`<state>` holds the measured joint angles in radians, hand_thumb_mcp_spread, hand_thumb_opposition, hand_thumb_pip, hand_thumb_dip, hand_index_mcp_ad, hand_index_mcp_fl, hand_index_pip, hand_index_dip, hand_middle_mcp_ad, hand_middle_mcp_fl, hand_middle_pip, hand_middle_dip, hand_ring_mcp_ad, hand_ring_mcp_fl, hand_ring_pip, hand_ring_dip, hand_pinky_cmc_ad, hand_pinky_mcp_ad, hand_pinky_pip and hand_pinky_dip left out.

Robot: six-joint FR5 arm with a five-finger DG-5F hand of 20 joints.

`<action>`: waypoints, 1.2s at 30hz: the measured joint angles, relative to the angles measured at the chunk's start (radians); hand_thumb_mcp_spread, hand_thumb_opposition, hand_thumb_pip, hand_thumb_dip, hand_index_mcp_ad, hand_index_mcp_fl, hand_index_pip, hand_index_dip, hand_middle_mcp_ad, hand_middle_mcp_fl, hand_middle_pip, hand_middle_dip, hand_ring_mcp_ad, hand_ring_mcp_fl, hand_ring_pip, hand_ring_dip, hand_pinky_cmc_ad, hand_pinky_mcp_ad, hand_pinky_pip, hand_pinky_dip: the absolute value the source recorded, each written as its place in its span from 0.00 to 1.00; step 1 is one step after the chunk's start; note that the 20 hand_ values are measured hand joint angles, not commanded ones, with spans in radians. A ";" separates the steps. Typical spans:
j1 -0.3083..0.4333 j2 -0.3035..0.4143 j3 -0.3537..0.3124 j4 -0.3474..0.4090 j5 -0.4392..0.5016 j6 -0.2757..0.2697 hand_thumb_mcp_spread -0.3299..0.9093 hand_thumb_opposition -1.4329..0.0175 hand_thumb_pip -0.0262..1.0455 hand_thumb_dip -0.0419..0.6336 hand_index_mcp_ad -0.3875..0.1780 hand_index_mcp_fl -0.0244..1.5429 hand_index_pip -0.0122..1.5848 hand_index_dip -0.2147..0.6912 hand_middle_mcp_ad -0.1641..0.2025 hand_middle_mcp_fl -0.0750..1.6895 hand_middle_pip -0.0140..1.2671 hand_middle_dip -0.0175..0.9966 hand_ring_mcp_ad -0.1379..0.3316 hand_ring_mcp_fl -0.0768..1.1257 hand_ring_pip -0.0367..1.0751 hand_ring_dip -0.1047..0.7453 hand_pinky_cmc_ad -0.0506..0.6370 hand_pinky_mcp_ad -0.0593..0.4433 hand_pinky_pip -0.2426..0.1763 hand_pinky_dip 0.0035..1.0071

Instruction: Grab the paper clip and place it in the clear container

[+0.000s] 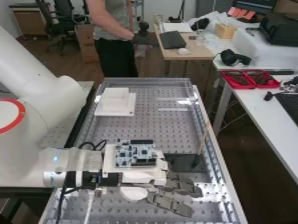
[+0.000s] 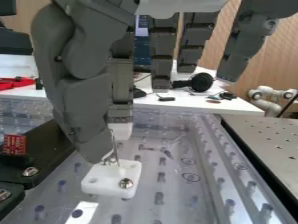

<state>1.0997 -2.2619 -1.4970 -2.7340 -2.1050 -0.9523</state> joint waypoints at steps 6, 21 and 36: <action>0.000 -0.006 0.006 0.001 -0.004 -0.001 0.75 0.37 0.44 0.44 0.40 0.44 0.79 0.34 0.64 0.22 0.11 0.32 0.45 0.16 0.15 0.22 0.55 0.67 0.82 0.19; -0.003 0.019 -0.013 0.048 -0.010 0.047 0.76 0.36 0.42 0.43 0.40 0.50 0.78 0.34 0.64 0.26 0.11 0.32 0.44 0.18 0.15 0.22 0.55 0.67 0.82 0.19; 0.051 0.216 -0.158 0.145 0.028 0.157 0.76 0.34 0.41 0.43 0.41 0.55 0.73 0.34 0.65 0.27 0.11 0.32 0.44 0.19 0.15 0.23 0.55 0.67 0.82 0.19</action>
<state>1.1509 -2.0463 -1.6550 -2.5891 -2.0774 -0.7948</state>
